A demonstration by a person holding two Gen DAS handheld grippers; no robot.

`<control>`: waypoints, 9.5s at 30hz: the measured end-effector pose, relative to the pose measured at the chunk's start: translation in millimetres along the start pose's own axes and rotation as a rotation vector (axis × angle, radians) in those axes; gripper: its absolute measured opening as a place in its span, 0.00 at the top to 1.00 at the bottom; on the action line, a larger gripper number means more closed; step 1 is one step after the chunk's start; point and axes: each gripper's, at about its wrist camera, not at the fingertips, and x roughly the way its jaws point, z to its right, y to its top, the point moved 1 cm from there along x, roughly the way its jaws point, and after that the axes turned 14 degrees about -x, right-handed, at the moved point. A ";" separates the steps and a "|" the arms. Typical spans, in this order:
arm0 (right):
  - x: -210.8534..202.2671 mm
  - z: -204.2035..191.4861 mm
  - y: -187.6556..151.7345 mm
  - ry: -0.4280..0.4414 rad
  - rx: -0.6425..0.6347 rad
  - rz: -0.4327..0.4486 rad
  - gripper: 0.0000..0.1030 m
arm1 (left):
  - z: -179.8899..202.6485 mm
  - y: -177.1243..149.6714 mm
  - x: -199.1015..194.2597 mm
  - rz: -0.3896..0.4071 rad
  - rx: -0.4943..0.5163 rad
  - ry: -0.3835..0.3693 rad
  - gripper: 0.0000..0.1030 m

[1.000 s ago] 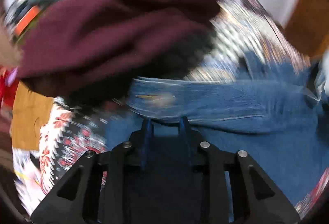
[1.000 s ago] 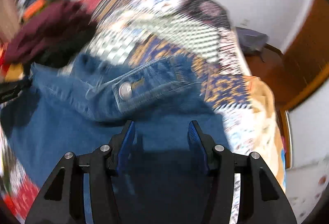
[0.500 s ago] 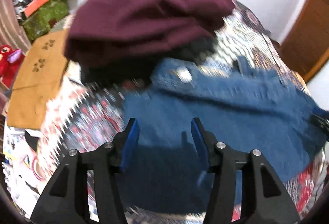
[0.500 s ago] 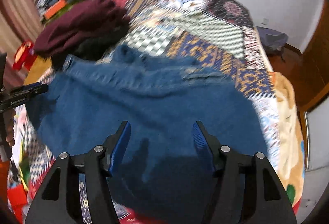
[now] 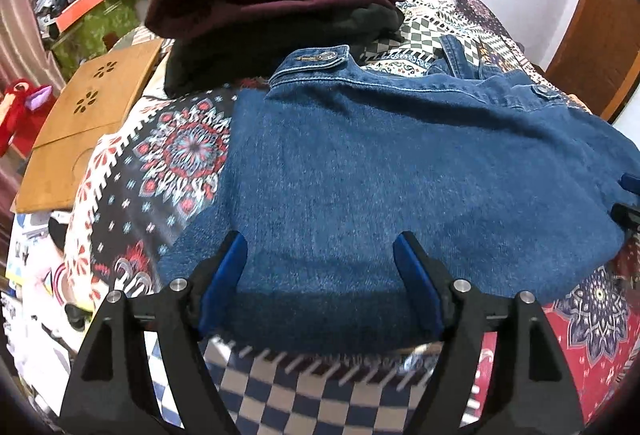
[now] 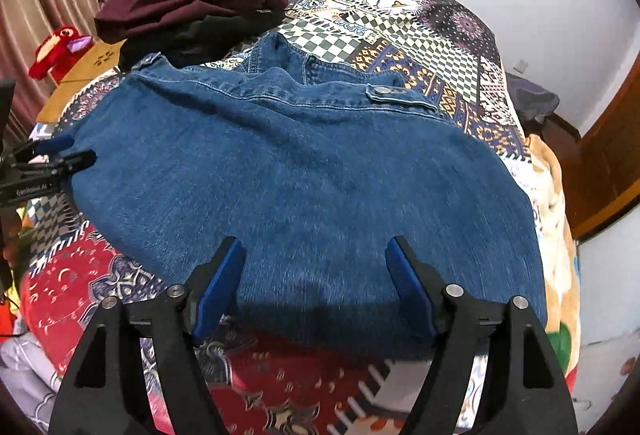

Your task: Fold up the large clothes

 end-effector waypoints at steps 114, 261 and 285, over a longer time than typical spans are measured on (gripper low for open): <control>-52.3 32.2 3.3 0.104 0.155 0.181 0.25 | 133.1 14.8 -100.1 0.113 0.217 -0.170 0.30; -116.9 -19.1 245.3 0.194 0.019 0.629 0.47 | 32.2 233.5 -213.5 0.428 0.052 -0.112 0.26; -194.7 -89.2 116.8 -0.133 0.048 0.956 0.02 | 52.2 23.2 -346.0 0.982 0.001 -0.093 0.05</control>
